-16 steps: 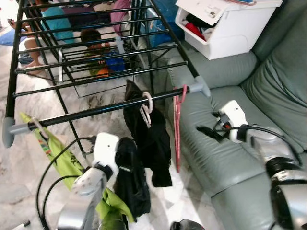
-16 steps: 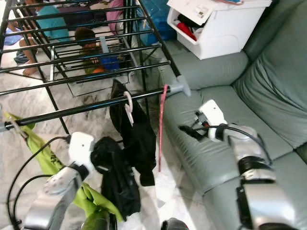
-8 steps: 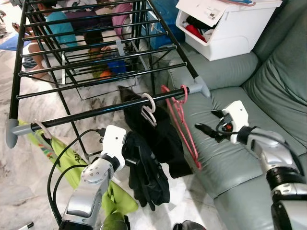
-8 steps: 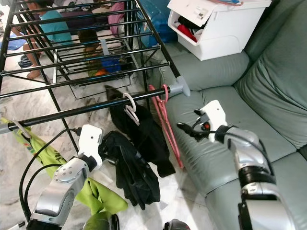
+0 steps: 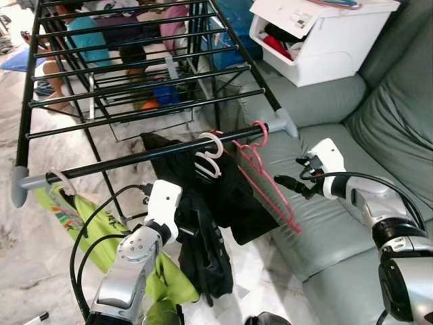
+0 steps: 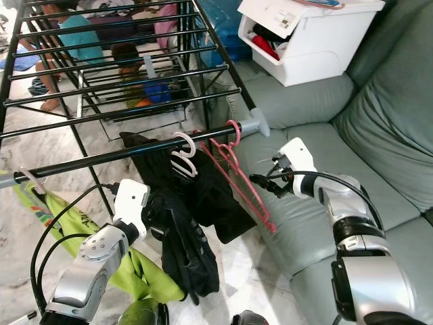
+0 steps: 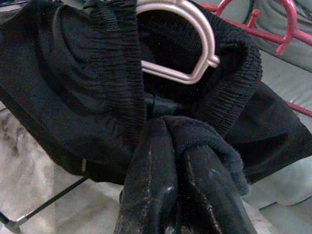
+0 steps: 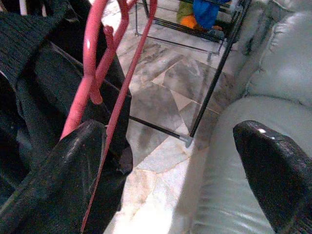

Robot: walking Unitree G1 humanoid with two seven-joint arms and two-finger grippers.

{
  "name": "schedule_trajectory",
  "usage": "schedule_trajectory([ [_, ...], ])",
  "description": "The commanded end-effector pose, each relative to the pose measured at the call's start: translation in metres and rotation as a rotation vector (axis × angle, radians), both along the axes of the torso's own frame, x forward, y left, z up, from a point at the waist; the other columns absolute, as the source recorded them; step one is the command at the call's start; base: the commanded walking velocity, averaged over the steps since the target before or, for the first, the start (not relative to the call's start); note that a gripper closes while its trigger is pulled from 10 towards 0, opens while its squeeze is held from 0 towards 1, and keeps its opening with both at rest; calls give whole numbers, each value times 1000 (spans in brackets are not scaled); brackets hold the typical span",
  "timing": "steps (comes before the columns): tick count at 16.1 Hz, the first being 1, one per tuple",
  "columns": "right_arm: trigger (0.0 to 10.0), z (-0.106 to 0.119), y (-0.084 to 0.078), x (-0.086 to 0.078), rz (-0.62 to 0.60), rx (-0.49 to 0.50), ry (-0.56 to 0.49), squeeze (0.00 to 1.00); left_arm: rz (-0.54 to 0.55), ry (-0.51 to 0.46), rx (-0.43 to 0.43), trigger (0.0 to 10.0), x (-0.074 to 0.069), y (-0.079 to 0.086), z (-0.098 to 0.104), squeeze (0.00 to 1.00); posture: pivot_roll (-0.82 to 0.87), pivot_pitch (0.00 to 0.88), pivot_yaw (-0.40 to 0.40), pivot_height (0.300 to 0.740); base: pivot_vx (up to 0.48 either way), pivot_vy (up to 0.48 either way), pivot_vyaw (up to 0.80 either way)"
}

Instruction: Hang hanger

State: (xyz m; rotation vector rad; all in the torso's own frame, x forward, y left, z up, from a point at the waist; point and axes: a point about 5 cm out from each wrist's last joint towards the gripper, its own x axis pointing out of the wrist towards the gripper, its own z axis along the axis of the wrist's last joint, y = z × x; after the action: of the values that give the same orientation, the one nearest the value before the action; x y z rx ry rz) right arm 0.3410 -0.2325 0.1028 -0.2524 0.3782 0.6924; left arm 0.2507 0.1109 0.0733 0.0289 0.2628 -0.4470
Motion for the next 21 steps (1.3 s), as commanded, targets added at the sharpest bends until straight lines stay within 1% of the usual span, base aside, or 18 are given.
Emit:
schedule_trajectory([
  [1,10000,8,3,4,25,3,-10,0,16,-40,4,10000,3,3,5,0,71,0,-2,740,0,0,0],
  [4,10000,-7,0,-2,46,-94,55,0,-4,-39,9,10000,4,0,4,0,69,0,5,740,0,0,0],
  [5,10000,-9,-9,-2,7,-203,40,0,-8,-41,13,10000,4,0,5,0,75,0,2,740,0,0,0],
  [6,10000,-8,-14,-1,-24,-245,22,0,-8,-42,15,10000,4,0,5,0,75,0,2,740,0,0,0],
  [7,10000,-3,-19,1,-63,-238,-8,0,-2,-42,19,10000,4,2,5,0,78,0,-1,740,0,0,0],
  [8,10000,0,-22,1,-74,-233,-21,0,2,-41,22,10000,4,3,5,0,80,0,-2,740,0,0,0],
  [9,10000,3,-28,-1,-75,-226,-29,0,7,-38,23,10000,4,5,4,0,76,0,3,740,0,0,0],
  [10,10000,4,-30,-2,-76,-211,-36,0,4,-36,23,10000,3,4,3,0,71,0,8,740,0,0,0],
  [11,10000,10,-33,-4,-66,-163,-57,0,-11,-31,23,10000,2,1,2,0,61,0,18,740,0,0,0],
  [12,10000,13,-33,-4,-53,-144,-73,0,-19,-31,22,10000,2,0,2,0,61,0,18,740,0,0,0],
  [13,10000,18,-32,-3,-38,-104,-89,0,-25,-31,23,10000,3,-1,2,0,55,0,23,740,0,0,0],
  [14,10000,28,-27,-1,-4,-29,-111,0,-32,-33,25,10000,5,-2,2,0,52,0,26,740,0,0,0],
  [15,10000,35,-18,0,56,44,-111,0,-33,-36,27,10000,7,-2,3,0,49,0,26,740,0,0,0],
  [16,10000,38,-8,-1,112,89,-98,0,-31,-38,28,10000,9,-1,3,0,49,0,23,740,0,0,0],
  [18,10000,38,6,1,136,122,-92,0,-26,-38,26,10000,8,-1,3,0,51,0,19,740,0,0,0],
  [19,10000,35,9,2,134,121,-87,0,-26,-37,25,10000,7,-2,2,0,53,0,14,740,0,0,0],
  [20,10000,29,14,2,135,109,-72,0,-26,-35,24,10000,6,-3,1,0,53,0,14,740,0,0,0],
  [21,10000,18,22,0,130,85,-37,0,-25,-33,23,10000,6,-4,0,0,55,0,11,740,0,0,0],
])
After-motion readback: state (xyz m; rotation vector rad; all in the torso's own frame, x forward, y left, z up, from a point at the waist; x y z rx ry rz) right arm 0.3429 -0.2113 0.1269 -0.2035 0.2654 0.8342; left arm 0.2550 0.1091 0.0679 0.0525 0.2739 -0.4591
